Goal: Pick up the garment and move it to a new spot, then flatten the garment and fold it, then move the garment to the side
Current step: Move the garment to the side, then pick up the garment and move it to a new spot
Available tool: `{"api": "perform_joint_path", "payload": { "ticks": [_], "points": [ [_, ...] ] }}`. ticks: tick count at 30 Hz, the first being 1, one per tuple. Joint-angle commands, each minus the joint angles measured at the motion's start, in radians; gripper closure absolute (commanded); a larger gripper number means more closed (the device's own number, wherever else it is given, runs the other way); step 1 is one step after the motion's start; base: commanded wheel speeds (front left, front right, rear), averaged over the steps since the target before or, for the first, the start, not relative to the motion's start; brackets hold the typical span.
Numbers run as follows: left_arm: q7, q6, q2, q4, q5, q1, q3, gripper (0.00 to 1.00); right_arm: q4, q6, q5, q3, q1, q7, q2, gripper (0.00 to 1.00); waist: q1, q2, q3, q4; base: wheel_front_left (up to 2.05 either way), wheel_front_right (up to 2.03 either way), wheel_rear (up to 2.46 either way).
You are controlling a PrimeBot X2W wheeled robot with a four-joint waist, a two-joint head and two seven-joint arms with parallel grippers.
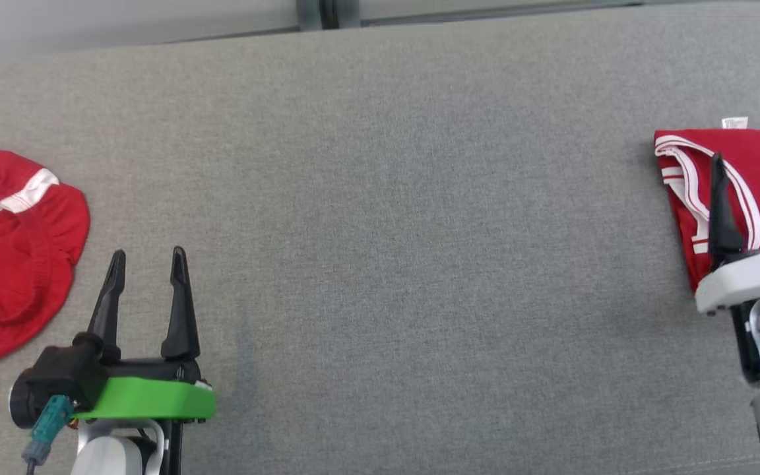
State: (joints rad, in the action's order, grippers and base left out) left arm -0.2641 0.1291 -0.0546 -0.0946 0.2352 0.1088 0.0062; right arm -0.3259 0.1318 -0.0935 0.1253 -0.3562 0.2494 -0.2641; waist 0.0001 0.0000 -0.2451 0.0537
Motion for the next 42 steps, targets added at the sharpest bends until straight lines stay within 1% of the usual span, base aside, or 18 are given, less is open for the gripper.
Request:
{"api": "perform_joint_path", "payload": {
  "ticks": [1, 4, 11, 16, 19, 22, 31, 35, 38, 42],
  "points": [
    [0.0, 0.003, 0.002, -0.01, -0.002, -0.024, 0.004, 0.0, 0.009, -0.002, -0.012, -0.015, 0.032, 0.004, 0.004, 0.0, -0.0001, 0.0, 0.111, -0.039, 0.0, 0.0, 0.0],
    [0.0, 0.003, 0.002, -0.037, -0.005, -0.05, 0.018, 0.0, 0.019, -0.002, -0.031, -0.056, 0.09, 0.003, 0.02, 0.0, -0.0001, 0.0, 0.153, -0.045, 0.0, 0.0, 0.0],
    [0.0, 0.003, 0.003, -0.073, 0.006, -0.094, 0.032, 0.0, 0.004, -0.002, -0.06, -0.083, 0.177, 0.007, 0.074, 0.0, -0.0001, 0.0, 0.215, -0.048, 0.0, 0.0, 0.0],
    [0.0, 0.003, 0.003, -0.095, 0.015, -0.116, 0.033, 0.0, 0.003, -0.002, -0.043, -0.097, 0.219, 0.011, 0.109, 0.0, -0.0001, 0.0, 0.239, -0.047, 0.0, 0.0, 0.0],
    [0.0, 0.003, 0.004, -0.108, 0.014, -0.122, 0.022, 0.0, 0.001, -0.002, -0.023, -0.102, 0.231, 0.014, 0.113, 0.0, -0.0001, 0.0, 0.243, -0.049, 0.0, 0.0, 0.0],
    [0.0, 0.003, 0.003, -0.116, 0.015, -0.118, 0.021, 0.0, -0.004, -0.002, -0.014, -0.105, 0.236, 0.016, 0.131, 0.0, -0.0001, 0.0, 0.244, -0.049, 0.0, 0.0, 0.0],
    [0.0, 0.003, 0.003, -0.124, 0.019, -0.109, 0.018, 0.0, -0.002, -0.002, 0.022, -0.076, 0.233, 0.015, 0.142, 0.0, -0.0001, 0.0, 0.242, -0.045, 0.0, 0.0, 0.0],
    [0.0, 0.003, 0.003, -0.126, 0.018, -0.105, 0.01, 0.0, 0.002, -0.002, 0.014, -0.073, 0.234, 0.016, 0.149, 0.0, -0.0001, 0.0, 0.241, -0.05, 0.0, 0.0, 0.0],
    [0.0, 0.003, 0.003, -0.128, 0.017, -0.097, 0.012, 0.0, 0.003, -0.002, 0.012, -0.07, 0.243, 0.016, 0.148, 0.0, -0.0001, 0.0, 0.24, -0.069, 0.0, 0.0, 0.0],
    [0.0, 0.003, 0.003, -0.126, 0.012, -0.093, 0.016, 0.0, 0.004, -0.002, 0.006, -0.076, 0.247, 0.016, 0.152, 0.0, -0.0001, 0.0, 0.24, -0.112, 0.0, 0.0, 0.0]
  ]
}}
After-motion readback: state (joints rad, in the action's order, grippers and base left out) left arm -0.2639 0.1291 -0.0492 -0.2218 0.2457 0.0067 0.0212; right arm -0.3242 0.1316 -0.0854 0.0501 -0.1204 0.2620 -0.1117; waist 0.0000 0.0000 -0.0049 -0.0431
